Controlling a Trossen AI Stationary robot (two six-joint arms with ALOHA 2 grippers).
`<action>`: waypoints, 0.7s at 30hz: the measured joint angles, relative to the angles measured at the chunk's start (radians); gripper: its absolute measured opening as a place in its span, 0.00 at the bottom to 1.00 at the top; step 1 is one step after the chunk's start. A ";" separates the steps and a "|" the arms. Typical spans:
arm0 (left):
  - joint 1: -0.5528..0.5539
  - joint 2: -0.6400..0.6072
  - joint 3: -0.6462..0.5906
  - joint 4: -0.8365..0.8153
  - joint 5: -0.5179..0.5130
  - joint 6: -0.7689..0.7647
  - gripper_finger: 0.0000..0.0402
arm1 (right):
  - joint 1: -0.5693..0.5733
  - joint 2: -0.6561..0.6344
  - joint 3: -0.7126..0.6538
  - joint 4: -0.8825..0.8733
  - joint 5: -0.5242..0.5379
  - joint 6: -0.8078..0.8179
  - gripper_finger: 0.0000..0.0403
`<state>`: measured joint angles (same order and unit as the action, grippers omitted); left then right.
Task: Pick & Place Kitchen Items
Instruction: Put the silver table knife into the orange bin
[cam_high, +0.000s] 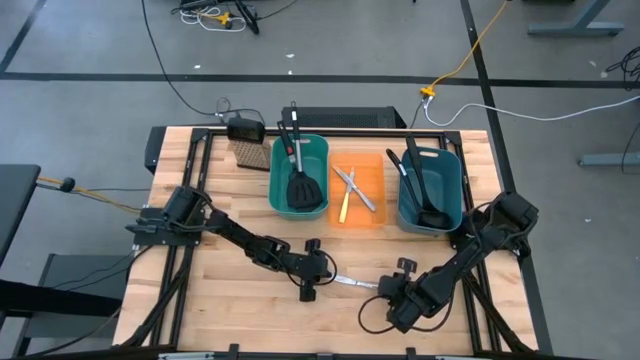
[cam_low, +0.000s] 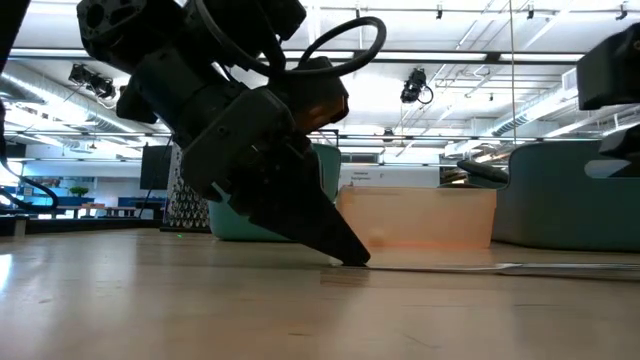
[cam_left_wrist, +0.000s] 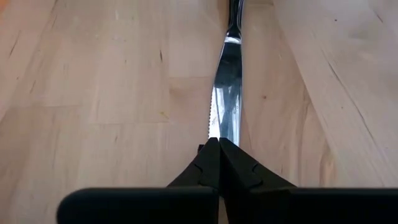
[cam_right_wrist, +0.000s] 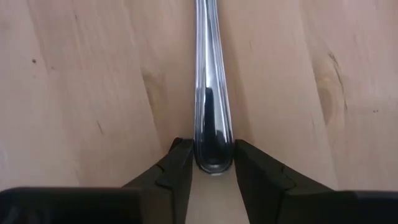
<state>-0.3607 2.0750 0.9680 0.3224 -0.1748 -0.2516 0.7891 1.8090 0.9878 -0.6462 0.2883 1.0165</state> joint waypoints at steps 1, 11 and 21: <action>0.000 0.000 0.000 -0.001 0.001 0.000 0.01 | 0.000 -0.002 0.000 -0.009 -0.017 0.002 0.32; 0.000 0.000 0.000 -0.001 0.001 0.000 0.01 | -0.012 -0.003 0.002 -0.026 -0.027 -0.014 0.33; 0.000 0.000 0.000 -0.002 0.003 0.001 0.01 | -0.056 -0.004 0.002 -0.020 -0.036 -0.106 0.33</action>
<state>-0.3611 2.0750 0.9680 0.3206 -0.1722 -0.2507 0.7332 1.8050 0.9897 -0.6659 0.2522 0.9103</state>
